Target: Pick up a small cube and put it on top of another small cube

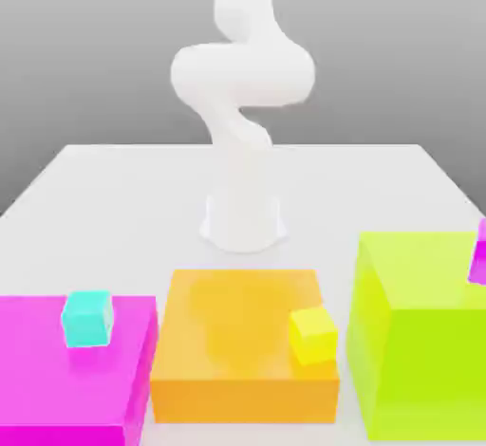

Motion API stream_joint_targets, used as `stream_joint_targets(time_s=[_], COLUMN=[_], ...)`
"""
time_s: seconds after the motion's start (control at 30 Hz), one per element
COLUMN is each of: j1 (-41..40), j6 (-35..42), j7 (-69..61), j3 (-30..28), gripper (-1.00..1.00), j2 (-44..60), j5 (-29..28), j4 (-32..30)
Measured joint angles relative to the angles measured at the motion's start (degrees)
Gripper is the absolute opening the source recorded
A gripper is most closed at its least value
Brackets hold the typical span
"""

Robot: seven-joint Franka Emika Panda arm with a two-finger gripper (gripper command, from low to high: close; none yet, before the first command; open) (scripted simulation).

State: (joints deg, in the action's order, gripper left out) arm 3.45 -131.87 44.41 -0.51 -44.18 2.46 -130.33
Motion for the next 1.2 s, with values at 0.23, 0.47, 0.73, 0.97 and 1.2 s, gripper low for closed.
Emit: stream_joint_targets(time_s=[0.23,0.47,0.73,0.97,1.2], j1=[12.61,24.5,39.65,44.89,44.97], j6=[0.41,1.12,0.36,-9.56,-19.24], j7=[-8.46,-19.71,-28.09,-14.64,3.45], j3=[5.11,10.73,17.48,17.24,10.4], gripper=[0.0,0.0,0.0,0.0,0.0], j2=[14.15,29.03,44.77,53.64,52.1], j5=[5.77,14.55,22.18,15.46,6.78], j4=[-4.05,-8.98,-16.45,-24.68,-24.56])
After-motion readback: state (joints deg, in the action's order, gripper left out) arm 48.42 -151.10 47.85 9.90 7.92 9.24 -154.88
